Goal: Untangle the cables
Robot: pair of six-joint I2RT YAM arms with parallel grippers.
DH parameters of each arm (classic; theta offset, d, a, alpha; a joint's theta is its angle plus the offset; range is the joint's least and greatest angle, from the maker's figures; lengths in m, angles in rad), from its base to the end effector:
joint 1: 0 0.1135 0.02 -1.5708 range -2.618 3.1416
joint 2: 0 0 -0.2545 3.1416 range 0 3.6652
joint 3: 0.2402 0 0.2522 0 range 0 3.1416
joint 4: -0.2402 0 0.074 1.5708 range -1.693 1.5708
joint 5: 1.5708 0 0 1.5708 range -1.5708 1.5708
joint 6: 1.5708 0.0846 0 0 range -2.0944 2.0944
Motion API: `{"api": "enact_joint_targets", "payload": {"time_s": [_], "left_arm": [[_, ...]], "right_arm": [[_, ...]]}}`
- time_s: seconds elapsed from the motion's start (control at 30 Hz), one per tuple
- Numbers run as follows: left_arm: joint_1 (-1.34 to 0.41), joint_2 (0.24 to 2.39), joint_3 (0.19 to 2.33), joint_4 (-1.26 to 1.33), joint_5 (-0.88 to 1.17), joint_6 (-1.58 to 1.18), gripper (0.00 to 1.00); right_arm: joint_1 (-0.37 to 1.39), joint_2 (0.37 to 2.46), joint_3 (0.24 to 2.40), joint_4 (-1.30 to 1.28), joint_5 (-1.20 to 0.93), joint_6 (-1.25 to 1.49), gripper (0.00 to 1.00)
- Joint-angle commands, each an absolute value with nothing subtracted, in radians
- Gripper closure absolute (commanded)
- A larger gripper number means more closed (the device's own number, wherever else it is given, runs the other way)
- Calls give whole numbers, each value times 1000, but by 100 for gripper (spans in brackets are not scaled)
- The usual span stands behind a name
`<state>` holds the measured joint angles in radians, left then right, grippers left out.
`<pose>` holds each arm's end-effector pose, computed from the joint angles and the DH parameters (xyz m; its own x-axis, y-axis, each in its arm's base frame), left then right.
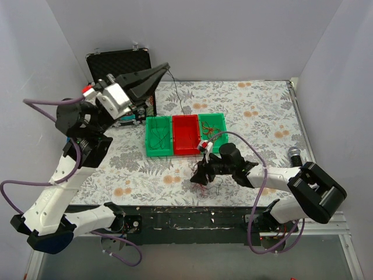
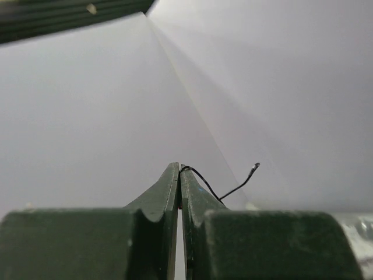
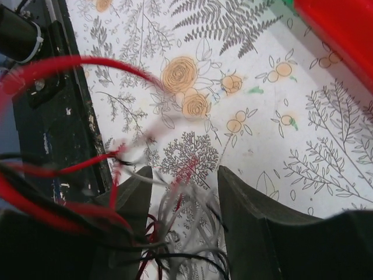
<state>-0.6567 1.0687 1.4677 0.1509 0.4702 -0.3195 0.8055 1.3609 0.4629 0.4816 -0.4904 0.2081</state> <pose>0.1566 -0.1691 0.5651 0.1259 -0.4506 -0.8838 0.9372 0.3462 -0.0430 0.1808 0.2457 0.1481 -0.4672 -0.2233 -0.8555 -0.8565 0.3543 0.3753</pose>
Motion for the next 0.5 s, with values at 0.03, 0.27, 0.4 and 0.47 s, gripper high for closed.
{"api": "enact_joint_targets", "payload": {"time_s": [0.03,0.27,0.4,0.47], "left_arm": [[-660,1095,1591,363,318,-275,100],[-658,1161,1701,504,275,-192,100],[-658,1184,1741,570,270,-169,100],[-658,1193,1755,592,265,-173,99]], "right_arm": [[808,1416,442,491,-465,222,42],[808,1448,465,466,-448,221,36],[810,1462,471,456,-443,224,36],[810,1474,477,448,-442,225,36]]}}
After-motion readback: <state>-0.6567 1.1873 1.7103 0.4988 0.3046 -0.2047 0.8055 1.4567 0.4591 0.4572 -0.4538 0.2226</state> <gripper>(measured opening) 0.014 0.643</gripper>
